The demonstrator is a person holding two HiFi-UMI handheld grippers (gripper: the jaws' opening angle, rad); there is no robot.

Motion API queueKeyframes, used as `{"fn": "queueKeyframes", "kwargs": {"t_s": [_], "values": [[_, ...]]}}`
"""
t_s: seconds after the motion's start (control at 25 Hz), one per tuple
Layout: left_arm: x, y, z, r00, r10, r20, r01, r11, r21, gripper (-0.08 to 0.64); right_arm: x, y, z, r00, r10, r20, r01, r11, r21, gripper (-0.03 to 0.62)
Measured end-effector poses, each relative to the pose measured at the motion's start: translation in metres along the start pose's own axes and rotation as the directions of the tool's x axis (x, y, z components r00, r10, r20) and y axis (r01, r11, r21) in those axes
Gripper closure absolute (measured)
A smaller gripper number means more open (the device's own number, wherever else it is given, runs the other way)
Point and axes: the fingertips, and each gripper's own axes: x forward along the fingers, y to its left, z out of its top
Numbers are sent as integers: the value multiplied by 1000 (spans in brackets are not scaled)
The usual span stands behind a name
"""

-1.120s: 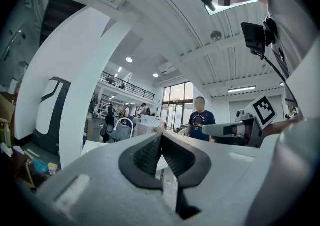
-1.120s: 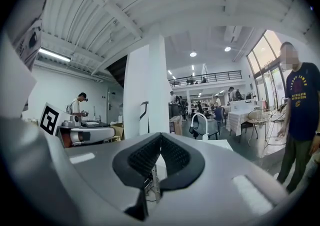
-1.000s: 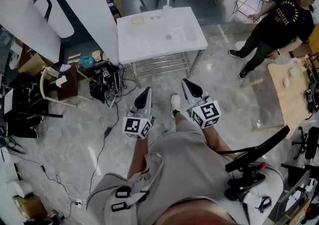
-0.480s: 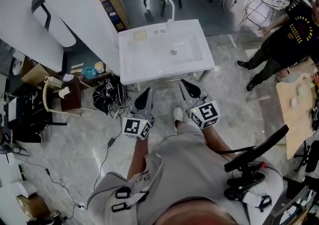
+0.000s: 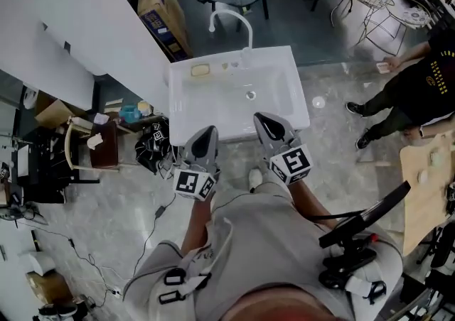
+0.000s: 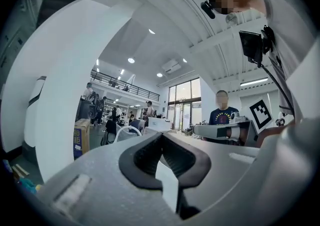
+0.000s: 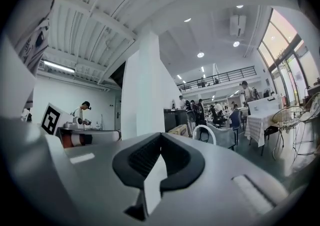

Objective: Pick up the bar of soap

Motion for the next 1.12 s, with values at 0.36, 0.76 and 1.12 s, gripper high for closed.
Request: {"fn": "queueKeyframes", "kwargs": {"t_s": [0.36,0.76,1.12], "values": [[40,20,9,1000,23,-7,-23,1000,13,571,39,-27,6,1000,30,-1,-30,999,10,589],[60,35,11,998,-64,-23,65,997,33,571,52,-39,14,999,-40,21,40,999,3,591],[66,69,-20,992,-61,-109,63,998,14,527,64,-42,14,997,-72,13,72,997,-3,589]]}}
